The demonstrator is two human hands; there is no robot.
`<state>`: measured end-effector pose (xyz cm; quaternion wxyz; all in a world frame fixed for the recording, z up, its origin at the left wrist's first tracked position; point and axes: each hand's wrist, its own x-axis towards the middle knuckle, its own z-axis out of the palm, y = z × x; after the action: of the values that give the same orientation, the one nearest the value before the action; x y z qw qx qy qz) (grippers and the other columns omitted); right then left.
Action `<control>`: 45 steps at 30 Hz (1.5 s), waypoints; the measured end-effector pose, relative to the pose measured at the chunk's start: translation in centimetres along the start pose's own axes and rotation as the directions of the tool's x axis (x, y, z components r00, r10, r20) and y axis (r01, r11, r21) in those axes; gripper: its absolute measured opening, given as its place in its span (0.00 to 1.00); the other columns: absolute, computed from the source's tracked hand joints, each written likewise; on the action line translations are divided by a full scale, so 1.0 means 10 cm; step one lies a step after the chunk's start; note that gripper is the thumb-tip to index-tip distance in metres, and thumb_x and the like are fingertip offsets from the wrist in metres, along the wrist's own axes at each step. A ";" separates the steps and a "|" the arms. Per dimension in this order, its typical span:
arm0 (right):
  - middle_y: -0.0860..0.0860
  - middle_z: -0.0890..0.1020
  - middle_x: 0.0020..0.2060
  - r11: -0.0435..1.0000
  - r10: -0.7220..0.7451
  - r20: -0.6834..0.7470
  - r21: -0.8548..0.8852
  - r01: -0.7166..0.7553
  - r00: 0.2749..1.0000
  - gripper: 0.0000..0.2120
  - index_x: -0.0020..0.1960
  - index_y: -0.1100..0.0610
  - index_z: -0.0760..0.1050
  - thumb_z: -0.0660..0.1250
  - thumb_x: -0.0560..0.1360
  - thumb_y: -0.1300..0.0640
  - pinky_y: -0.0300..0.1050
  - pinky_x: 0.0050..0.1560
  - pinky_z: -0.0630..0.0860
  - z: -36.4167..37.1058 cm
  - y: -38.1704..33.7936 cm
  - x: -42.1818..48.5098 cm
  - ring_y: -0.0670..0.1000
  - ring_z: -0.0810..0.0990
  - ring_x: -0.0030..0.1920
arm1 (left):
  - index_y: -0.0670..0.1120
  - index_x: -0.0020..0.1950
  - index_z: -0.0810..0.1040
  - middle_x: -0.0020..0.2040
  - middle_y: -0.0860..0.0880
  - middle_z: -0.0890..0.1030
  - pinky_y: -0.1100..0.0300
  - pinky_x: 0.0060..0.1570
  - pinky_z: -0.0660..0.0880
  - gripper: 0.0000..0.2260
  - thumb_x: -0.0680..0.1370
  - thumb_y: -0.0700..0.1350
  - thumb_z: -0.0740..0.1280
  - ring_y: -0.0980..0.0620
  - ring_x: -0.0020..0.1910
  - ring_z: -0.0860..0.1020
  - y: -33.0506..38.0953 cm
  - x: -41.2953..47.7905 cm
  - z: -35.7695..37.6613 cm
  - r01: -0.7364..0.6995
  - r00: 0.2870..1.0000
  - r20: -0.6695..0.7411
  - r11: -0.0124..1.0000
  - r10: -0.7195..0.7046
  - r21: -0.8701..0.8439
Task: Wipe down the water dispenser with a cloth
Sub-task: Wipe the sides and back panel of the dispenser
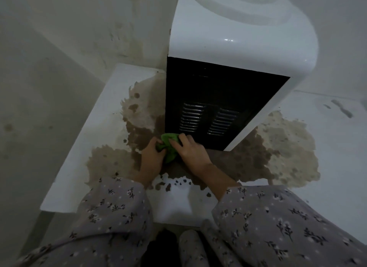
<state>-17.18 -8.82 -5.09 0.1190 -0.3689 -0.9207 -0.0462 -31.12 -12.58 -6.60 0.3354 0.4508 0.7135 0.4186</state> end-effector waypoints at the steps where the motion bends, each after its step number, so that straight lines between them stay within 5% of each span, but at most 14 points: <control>1: 0.59 0.77 0.45 1.000 0.011 -0.004 -0.021 -0.012 1.000 0.26 0.56 0.60 0.78 0.78 0.58 0.63 0.41 0.22 0.71 -0.02 0.08 -0.09 0.57 0.78 0.38 | 0.48 0.42 0.70 0.38 0.52 0.75 0.73 0.34 0.68 0.08 0.75 0.36 0.66 0.59 0.36 0.73 0.03 -0.01 0.08 -0.011 0.999 0.045 1.000 0.010 0.014; 7: 0.58 0.78 0.45 0.977 0.190 0.021 -0.103 -0.187 0.982 0.28 0.54 0.59 0.79 0.80 0.55 0.64 0.41 0.20 0.71 -0.17 0.50 -0.58 0.57 0.79 0.38 | 0.42 0.53 0.74 0.46 0.49 0.76 0.72 0.38 0.67 0.07 0.76 0.40 0.67 0.55 0.43 0.74 0.31 -0.10 0.58 -0.043 0.964 0.264 0.996 0.020 0.081; 13: 0.59 0.73 0.50 0.855 0.479 0.045 0.203 -0.478 0.876 0.24 0.62 0.61 0.74 0.70 0.67 0.69 0.50 0.34 0.78 -0.27 0.66 -0.91 0.60 0.77 0.44 | 0.44 0.53 0.76 0.50 0.48 0.80 0.69 0.42 0.72 0.06 0.77 0.41 0.66 0.57 0.41 0.76 0.59 -0.19 0.66 -0.246 0.906 0.368 0.968 0.210 0.053; 17: 0.52 0.72 0.53 0.648 0.573 0.135 0.529 -0.548 0.808 0.28 0.66 0.58 0.69 0.74 0.69 0.59 0.40 0.49 0.73 -0.56 0.60 -0.84 0.49 0.74 0.49 | 0.49 0.54 0.77 0.46 0.54 0.74 0.69 0.32 0.66 0.06 0.78 0.44 0.64 0.59 0.34 0.71 0.85 -0.18 0.43 -0.514 0.830 0.327 0.848 0.452 0.132; 21: 0.51 0.78 0.50 0.352 0.538 0.318 0.757 -0.551 0.781 0.24 0.62 0.53 0.62 0.70 0.72 0.50 0.44 0.50 0.77 -0.93 0.49 -0.70 0.51 0.79 0.50 | 0.50 0.53 0.78 0.50 0.55 0.73 0.63 0.46 0.71 0.07 0.78 0.41 0.64 0.55 0.48 0.74 1.08 -0.11 0.18 -0.657 0.730 0.337 0.747 0.595 0.103; 24: 0.58 0.81 0.44 0.434 0.591 0.286 0.676 -0.596 0.755 0.23 0.65 0.55 0.58 0.61 0.77 0.45 0.54 0.46 0.78 -1.20 0.47 -0.58 0.54 0.82 0.41 | 0.50 0.47 0.80 0.49 0.57 0.72 0.61 0.52 0.71 0.09 0.77 0.37 0.64 0.54 0.54 0.74 1.25 -0.05 -0.01 -0.704 0.683 0.341 0.706 0.646 0.071; 30: 0.45 0.72 0.36 0.766 0.415 0.117 0.489 -0.416 0.902 0.25 0.69 0.47 0.64 0.66 0.75 0.46 0.32 0.32 0.66 -1.71 0.39 -0.32 0.42 0.72 0.34 | 0.53 0.51 0.78 0.49 0.58 0.77 0.66 0.52 0.71 0.16 0.73 0.31 0.65 0.61 0.52 0.75 1.73 -0.09 -0.47 -0.719 0.614 0.399 0.691 0.681 -0.071; 35: 0.44 0.65 0.41 0.761 0.340 -0.025 0.595 -0.259 0.940 0.18 0.58 0.53 0.75 0.73 0.70 0.59 0.28 0.42 0.66 -1.94 0.35 -0.10 0.44 0.68 0.43 | 0.62 0.57 0.69 0.52 0.56 0.75 0.70 0.48 0.70 0.24 0.74 0.33 0.66 0.62 0.50 0.74 1.94 -0.14 -0.66 -0.713 0.567 0.481 0.691 0.669 -0.121; 38: 0.46 0.69 0.44 0.680 0.329 -0.057 0.707 -0.194 0.943 0.10 0.48 0.52 0.76 0.70 0.71 0.64 0.36 0.50 0.71 -1.98 0.34 -0.04 0.49 0.72 0.49 | 0.63 0.57 0.67 0.50 0.48 0.72 0.69 0.46 0.69 0.24 0.74 0.36 0.67 0.53 0.47 0.72 1.97 -0.13 -0.67 -0.711 0.601 0.455 0.700 0.657 -0.072; 41: 0.50 0.77 0.46 0.535 0.303 -0.064 0.837 -0.114 0.951 0.11 0.48 0.53 0.75 0.63 0.75 0.69 0.47 0.53 0.75 -2.01 0.32 -0.05 0.51 0.77 0.50 | 0.57 0.59 0.69 0.51 0.49 0.73 0.68 0.45 0.70 0.18 0.74 0.43 0.70 0.53 0.48 0.73 2.04 -0.11 -0.73 -0.628 0.662 0.505 0.777 0.554 -0.029; 45: 0.47 0.79 0.45 0.480 0.308 -0.078 0.873 -0.084 0.948 0.15 0.50 0.52 0.74 0.56 0.78 0.70 0.41 0.50 0.75 -2.06 0.35 -0.07 0.47 0.78 0.49 | 0.51 0.51 0.76 0.47 0.49 0.79 0.61 0.45 0.72 0.12 0.70 0.48 0.74 0.53 0.46 0.77 2.13 -0.10 -0.89 -0.599 0.663 0.610 0.796 0.433 0.086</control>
<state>-10.48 -10.31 14.71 0.3937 -0.3561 -0.7524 0.3900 -30.65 -10.96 16.41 0.3284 0.7807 0.4743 0.2402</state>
